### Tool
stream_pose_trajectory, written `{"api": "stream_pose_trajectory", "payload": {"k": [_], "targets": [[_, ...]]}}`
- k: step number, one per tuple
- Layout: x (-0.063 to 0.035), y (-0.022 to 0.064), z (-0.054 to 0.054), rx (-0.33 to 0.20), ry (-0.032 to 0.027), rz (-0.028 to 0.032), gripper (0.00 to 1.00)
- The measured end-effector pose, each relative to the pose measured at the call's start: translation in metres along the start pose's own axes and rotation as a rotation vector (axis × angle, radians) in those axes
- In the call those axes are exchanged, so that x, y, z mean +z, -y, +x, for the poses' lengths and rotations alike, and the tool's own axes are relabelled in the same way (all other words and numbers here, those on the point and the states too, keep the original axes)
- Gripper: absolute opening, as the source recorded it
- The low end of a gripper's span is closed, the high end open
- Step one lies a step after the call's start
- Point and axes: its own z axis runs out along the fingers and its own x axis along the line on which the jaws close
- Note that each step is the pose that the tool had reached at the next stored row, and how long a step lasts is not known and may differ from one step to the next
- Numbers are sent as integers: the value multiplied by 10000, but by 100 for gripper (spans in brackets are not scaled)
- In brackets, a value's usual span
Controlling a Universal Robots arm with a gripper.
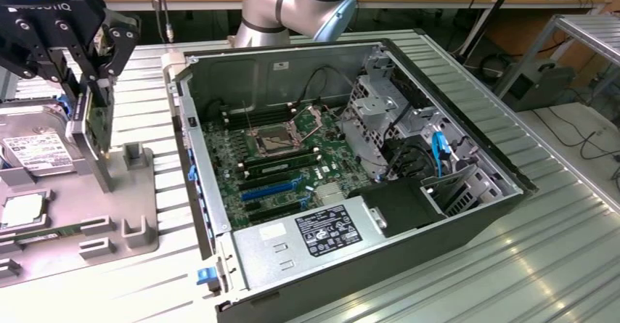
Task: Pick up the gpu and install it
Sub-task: 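Pick up the gpu and move the gpu toward the slot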
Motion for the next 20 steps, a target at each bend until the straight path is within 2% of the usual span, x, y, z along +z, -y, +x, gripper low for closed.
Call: {"api": "stream_pose_trajectory", "payload": {"k": [20], "targets": [[-222,-15,-2,0,1,0,27]]}}
